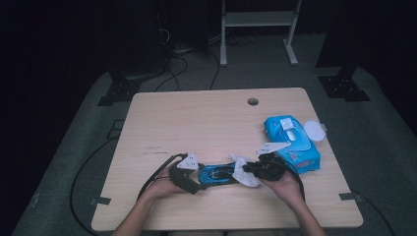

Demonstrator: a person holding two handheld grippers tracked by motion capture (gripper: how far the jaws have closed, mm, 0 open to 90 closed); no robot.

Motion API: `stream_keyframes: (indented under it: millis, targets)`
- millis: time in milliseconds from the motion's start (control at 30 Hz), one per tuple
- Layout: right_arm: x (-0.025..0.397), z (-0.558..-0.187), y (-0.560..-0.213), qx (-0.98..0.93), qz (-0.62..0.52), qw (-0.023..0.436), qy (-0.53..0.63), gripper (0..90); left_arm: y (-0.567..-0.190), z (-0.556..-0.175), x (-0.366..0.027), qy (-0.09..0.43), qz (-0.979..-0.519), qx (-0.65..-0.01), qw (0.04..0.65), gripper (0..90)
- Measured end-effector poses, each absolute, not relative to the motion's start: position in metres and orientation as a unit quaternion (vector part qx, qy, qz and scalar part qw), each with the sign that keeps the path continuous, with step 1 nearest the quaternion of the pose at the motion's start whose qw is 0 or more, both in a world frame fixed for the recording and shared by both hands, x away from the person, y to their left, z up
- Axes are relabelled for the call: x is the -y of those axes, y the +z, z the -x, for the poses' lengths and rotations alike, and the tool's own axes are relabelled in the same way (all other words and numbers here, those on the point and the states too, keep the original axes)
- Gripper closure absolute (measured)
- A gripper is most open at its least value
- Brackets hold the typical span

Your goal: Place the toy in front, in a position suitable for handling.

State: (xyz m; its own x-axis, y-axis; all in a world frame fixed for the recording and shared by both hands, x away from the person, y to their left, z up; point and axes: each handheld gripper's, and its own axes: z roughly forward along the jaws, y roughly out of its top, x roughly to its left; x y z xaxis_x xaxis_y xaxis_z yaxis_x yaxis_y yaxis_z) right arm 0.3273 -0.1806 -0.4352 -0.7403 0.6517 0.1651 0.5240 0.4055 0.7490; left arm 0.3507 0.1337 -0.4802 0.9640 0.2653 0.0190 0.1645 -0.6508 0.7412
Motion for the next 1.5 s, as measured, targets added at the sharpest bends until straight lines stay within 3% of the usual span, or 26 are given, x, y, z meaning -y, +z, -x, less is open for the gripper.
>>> stream_keyframes:
  millis: [400, 533, 667, 867, 1200, 1500]
  targets:
    - [0.261, -0.287, -0.423, -0.815, -0.393, 0.136, 0.404, 83.3, -0.480, -0.350, -0.133, 0.065, -0.908, -0.117, 0.398, 23.2]
    - [0.261, -0.285, -0.443, -0.827, -0.395, 0.132, 0.378, 79.5, -0.480, -0.350, -0.133, 0.065, -0.907, -0.118, 0.399, 23.3]
    - [0.260, -0.290, -0.460, -0.827, -0.407, 0.114, 0.371, 67.1, -0.480, -0.350, -0.133, 0.063, -0.906, -0.118, 0.402, 23.4]
    - [0.265, -0.288, -0.449, -0.818, -0.406, 0.118, 0.390, 52.3, -0.478, -0.351, -0.134, 0.058, -0.902, -0.119, 0.410, 23.6]
    - [0.241, -0.292, -0.421, -0.830, -0.360, 0.112, 0.410, 46.0, -0.475, -0.350, -0.137, 0.052, -0.899, -0.123, 0.416, 22.8]
    - [0.247, -0.294, -0.434, -0.841, -0.366, 0.092, 0.389, 47.8, -0.475, -0.350, -0.138, 0.053, -0.898, -0.124, 0.419, 22.0]
